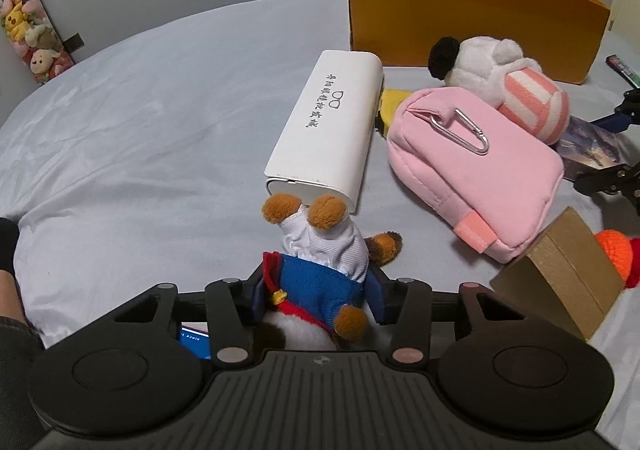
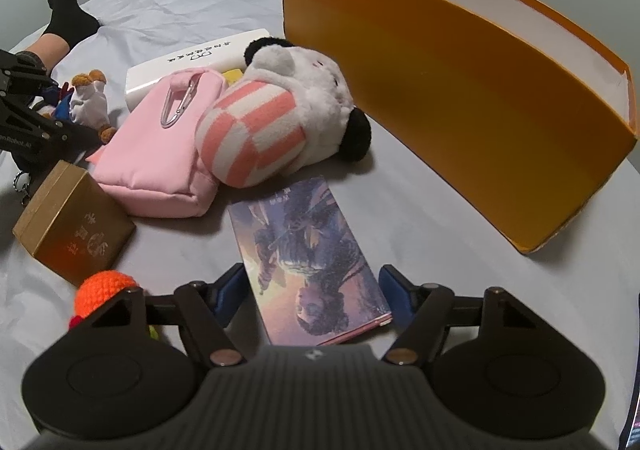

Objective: Organize objects
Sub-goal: 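Grasp brown plush dog with left tool while right tool grasps boxed picture card, then carry plush dog with left tool while right tool carries picture card to box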

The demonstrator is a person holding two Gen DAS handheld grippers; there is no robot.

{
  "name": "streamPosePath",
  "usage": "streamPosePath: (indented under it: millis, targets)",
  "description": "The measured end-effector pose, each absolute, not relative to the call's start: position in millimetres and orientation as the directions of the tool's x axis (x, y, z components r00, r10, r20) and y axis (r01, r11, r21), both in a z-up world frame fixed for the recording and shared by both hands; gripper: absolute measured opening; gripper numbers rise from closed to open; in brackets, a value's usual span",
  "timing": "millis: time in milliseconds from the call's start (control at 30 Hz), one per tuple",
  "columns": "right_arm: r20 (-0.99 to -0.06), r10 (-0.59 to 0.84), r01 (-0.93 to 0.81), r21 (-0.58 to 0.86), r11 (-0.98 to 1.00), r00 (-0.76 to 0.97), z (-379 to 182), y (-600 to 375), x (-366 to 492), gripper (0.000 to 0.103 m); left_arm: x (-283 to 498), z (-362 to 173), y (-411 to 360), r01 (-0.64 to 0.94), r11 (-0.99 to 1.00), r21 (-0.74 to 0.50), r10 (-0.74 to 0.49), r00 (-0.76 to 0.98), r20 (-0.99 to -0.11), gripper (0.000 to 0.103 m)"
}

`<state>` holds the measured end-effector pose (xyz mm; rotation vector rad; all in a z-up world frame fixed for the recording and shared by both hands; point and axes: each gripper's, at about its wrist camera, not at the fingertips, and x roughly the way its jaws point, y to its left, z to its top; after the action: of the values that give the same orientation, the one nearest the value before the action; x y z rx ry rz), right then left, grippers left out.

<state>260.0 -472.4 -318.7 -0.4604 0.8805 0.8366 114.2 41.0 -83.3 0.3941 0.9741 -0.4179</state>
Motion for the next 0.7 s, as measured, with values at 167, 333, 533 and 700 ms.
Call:
streamPosePath:
  millis: [167, 333, 533, 700]
  targets:
    - [-0.825, 0.441, -0.791, -0.012, 0.611, 0.354, -315.9, -472.7, 262.0, 0.07, 111.2, -76.9, 48.0, 0.505, 0.858, 0.093, -0.19, 0.48, -0.856, 0.052]
    - [-0.825, 0.442, -0.789, -0.009, 0.614, 0.353, -310.3, -474.5, 260.7, 0.067, 109.0, -63.3, 51.9, 0.498, 0.864, 0.077, -0.21, 0.494, -0.844, 0.05]
    - [-0.819, 0.448, -0.783, -0.002, 0.623, 0.359, -301.8, -480.2, 259.4, 0.065, 107.9, -45.8, 48.4, 0.502, 0.862, 0.069, -0.234, 0.515, -0.824, 0.048]
    - [-0.804, 0.464, -0.774, 0.007, 0.633, 0.372, -290.4, -487.9, 258.2, 0.063, 102.1, -33.3, 37.8, 0.53, 0.843, 0.089, -0.248, 0.531, -0.81, 0.047]
